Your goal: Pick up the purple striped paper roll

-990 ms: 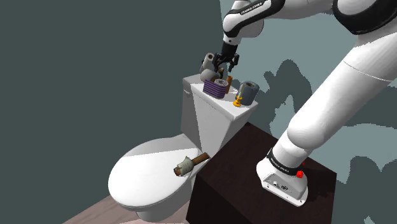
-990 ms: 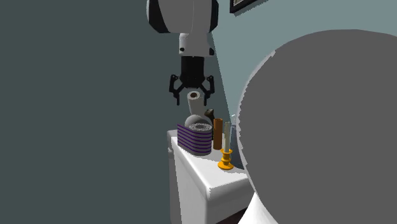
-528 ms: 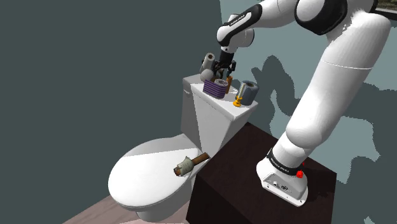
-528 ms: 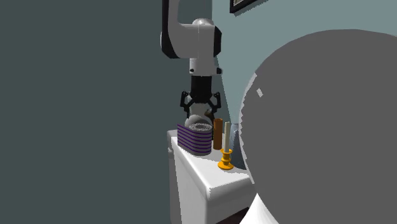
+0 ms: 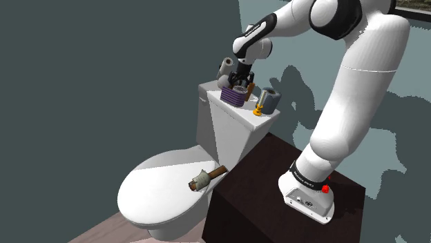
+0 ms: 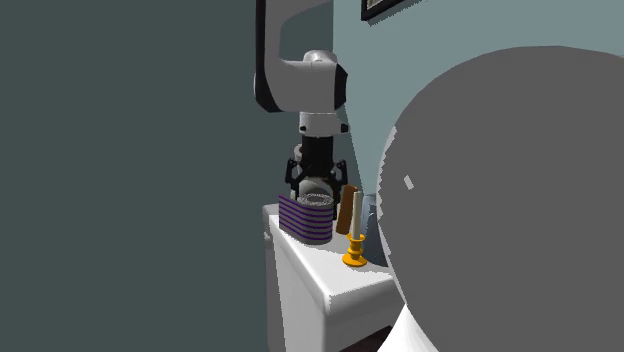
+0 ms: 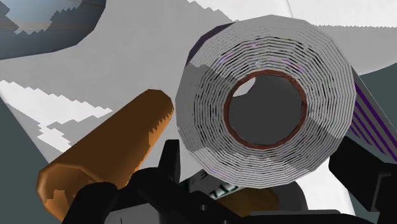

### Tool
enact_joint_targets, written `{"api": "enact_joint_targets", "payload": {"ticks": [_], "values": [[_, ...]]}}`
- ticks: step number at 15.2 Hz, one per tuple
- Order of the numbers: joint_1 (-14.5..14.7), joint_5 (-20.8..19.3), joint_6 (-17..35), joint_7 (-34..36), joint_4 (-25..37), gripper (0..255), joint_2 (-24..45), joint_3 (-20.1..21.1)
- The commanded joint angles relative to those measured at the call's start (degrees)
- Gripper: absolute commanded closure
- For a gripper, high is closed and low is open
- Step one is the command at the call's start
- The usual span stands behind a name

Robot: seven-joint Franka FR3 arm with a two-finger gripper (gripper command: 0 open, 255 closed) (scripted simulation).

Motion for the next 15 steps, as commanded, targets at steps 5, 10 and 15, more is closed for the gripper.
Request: {"api": "enact_joint_targets", "payload": {"ticks": [5,10,15], "values": [[-0.01,0.08,0.29,-0.05,-0.16,255,0.11,0.03],[-0.01,0.10,0.28,-0.04,-0.11,255,0.15,0.04],[0.21,-0.93,-2.39,0.66,0.80,255,-1.74,-0.29]]}}
